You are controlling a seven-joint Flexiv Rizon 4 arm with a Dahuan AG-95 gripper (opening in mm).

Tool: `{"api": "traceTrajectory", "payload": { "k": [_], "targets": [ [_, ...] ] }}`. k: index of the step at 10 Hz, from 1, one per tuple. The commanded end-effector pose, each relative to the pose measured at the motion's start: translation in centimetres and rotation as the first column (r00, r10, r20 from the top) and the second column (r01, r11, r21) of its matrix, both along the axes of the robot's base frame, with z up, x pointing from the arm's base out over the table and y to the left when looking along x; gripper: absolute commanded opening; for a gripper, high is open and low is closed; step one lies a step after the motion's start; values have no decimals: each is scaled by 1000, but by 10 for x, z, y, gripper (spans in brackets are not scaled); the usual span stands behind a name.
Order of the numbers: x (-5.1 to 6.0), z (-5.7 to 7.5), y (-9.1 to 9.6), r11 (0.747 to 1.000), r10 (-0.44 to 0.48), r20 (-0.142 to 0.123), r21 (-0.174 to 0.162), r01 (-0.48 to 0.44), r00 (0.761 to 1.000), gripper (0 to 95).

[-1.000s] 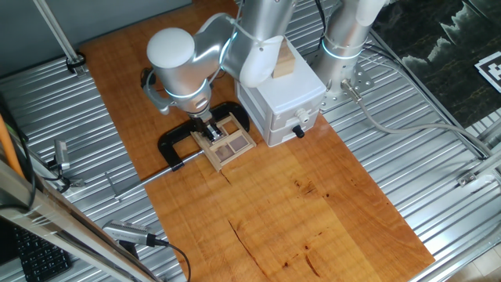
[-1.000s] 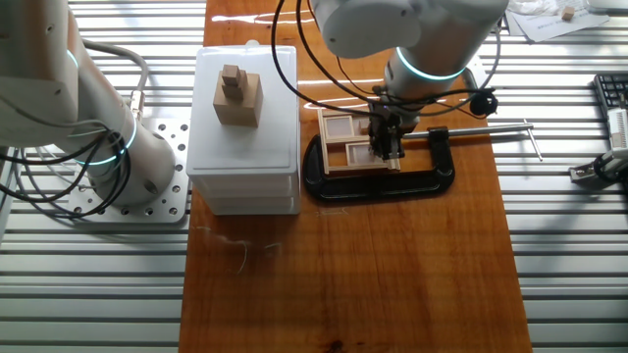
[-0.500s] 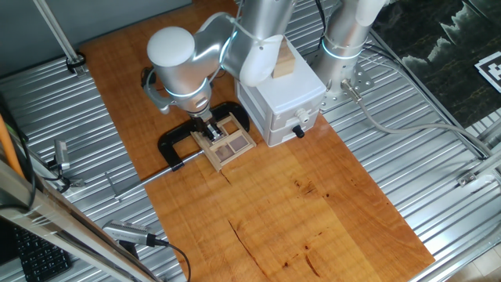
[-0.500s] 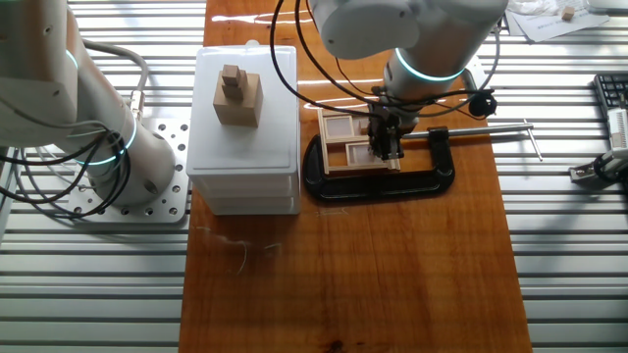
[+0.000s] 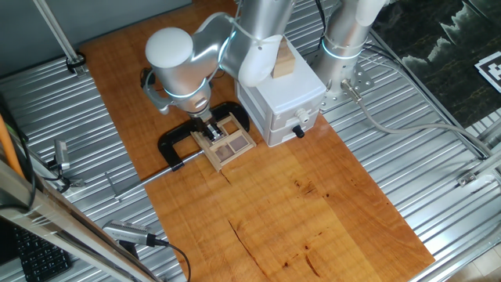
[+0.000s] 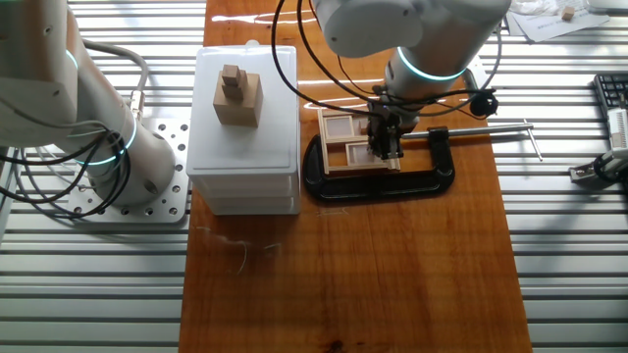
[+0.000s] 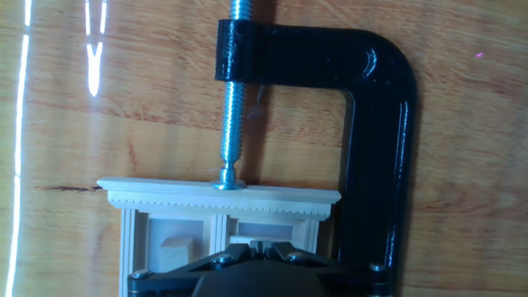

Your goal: Open a sliding window

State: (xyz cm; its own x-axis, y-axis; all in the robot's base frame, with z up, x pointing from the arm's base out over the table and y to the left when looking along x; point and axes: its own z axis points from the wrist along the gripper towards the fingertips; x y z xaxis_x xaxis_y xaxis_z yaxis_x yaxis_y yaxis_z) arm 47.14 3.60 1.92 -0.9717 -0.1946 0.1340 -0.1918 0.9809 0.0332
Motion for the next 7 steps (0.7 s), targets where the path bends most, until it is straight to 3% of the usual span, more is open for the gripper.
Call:
{"api": "traceTrajectory", "payload": {
  "k": [1, 7],
  "targets": [
    [-3, 0, 0, 1000, 1, 6, 0, -1, 1000, 0],
    [-4, -2, -1, 1000, -21, 25, -1, 21, 999, 0]
  ]
}}
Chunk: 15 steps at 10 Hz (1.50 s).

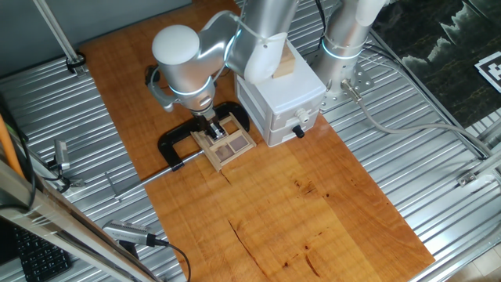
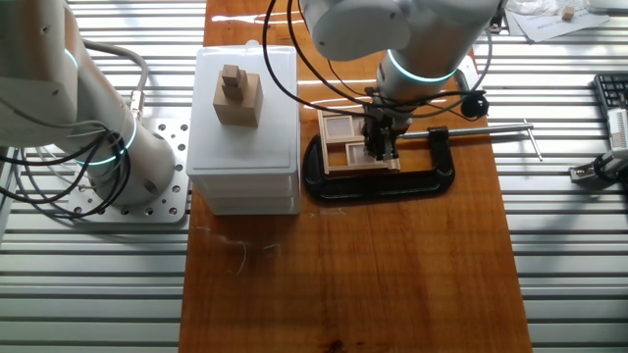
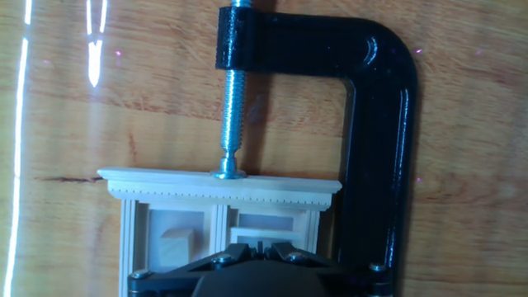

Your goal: Open a sliding window

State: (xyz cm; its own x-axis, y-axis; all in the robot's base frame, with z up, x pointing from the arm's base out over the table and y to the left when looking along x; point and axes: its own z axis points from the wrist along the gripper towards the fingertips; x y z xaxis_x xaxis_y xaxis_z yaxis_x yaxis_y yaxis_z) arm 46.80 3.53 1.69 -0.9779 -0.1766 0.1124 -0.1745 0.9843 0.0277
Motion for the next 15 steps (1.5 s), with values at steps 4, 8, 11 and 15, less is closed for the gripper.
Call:
{"api": "traceTrajectory", "payload": {
  "k": [4, 8, 11, 15],
  "targets": [
    [0, -1, -1, 1000, -19, 16, 3, 19, 1000, 0],
    [1, -2, -1, 1000, -25, 32, 5, 25, 999, 0],
    [1, -3, -2, 1000, -27, 41, 7, 27, 999, 0],
    [1, -3, -2, 1000, -30, 54, 10, 30, 998, 0]
  ]
}}
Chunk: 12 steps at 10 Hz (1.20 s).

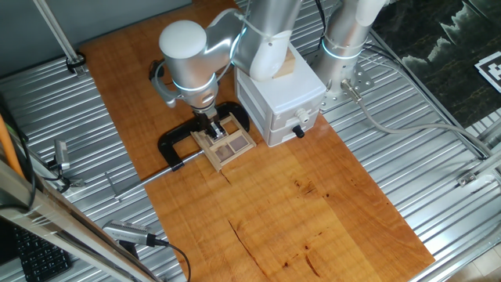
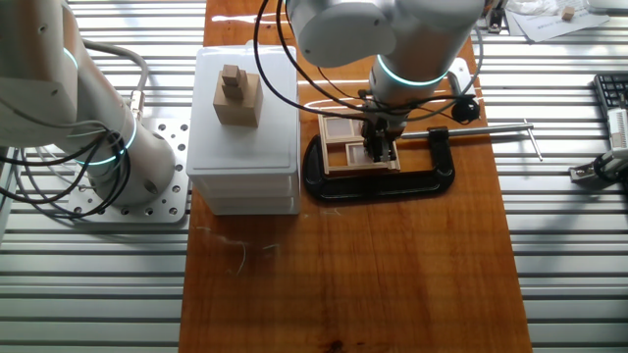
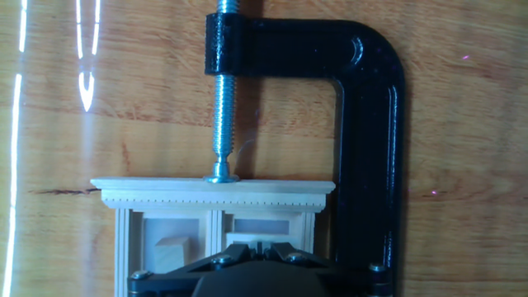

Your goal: Open a sliding window

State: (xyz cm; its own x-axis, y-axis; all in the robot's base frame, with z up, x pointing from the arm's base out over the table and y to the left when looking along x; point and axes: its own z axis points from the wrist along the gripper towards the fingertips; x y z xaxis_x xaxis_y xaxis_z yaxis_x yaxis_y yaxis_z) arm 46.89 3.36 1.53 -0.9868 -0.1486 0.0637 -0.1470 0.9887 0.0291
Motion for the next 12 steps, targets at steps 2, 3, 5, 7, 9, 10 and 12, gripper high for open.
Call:
{"api": "traceTrajectory", "payload": {
  "k": [2, 3, 5, 7, 9, 10, 12],
  "targets": [
    [1, -2, 0, 1000, -1, 17, 1, 1, 1000, 0],
    [1, -2, -1, 1000, -1, 20, 2, 1, 1000, 0],
    [1, -2, -1, 1000, 0, 22, 3, 0, 1000, 0],
    [2, -3, -1, 1000, 0, 22, 3, 0, 1000, 0],
    [2, -3, -1, 1000, 1, 21, 2, -1, 1000, 0],
    [2, -3, -1, 1000, 2, 22, 2, -2, 1000, 0],
    [3, -3, 0, 1000, 1, 23, 1, -1, 1000, 0]
  ]
}}
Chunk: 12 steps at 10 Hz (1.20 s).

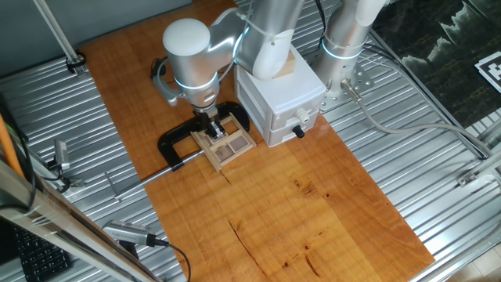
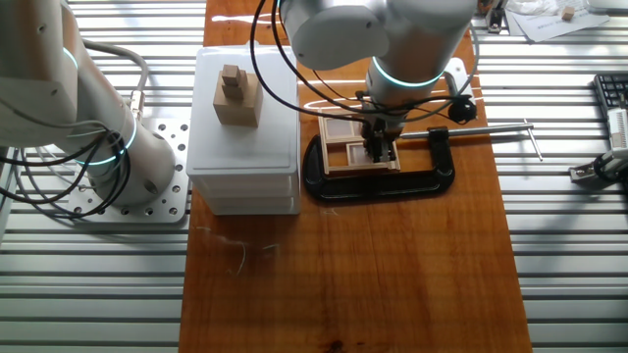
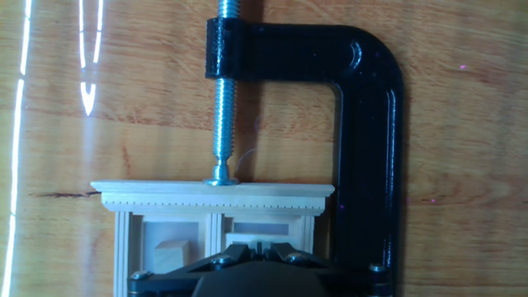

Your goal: Open a sliding window

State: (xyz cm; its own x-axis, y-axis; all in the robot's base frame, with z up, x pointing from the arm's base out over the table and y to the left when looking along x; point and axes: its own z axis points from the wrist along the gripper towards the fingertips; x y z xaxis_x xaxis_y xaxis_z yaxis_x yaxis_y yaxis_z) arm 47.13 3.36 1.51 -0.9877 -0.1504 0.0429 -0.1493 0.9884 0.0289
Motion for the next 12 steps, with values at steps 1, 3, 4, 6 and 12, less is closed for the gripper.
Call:
{"api": "traceTrajectory", "payload": {
  "k": [1, 3, 4, 6, 12],
  "targets": [
    [2, -3, 0, 1000, 0, 3, -2, 0, 1000, 0],
    [3, -3, 0, 1000, 2, 0, -3, -2, 1000, 0],
    [4, -3, 0, 1000, 2, 0, -2, -2, 1000, 0],
    [4, -3, 0, 1000, -1, 2, -2, 1, 1000, 0],
    [7, -4, 0, 1000, -1, 5, -1, 1, 1000, 0]
  ]
}}
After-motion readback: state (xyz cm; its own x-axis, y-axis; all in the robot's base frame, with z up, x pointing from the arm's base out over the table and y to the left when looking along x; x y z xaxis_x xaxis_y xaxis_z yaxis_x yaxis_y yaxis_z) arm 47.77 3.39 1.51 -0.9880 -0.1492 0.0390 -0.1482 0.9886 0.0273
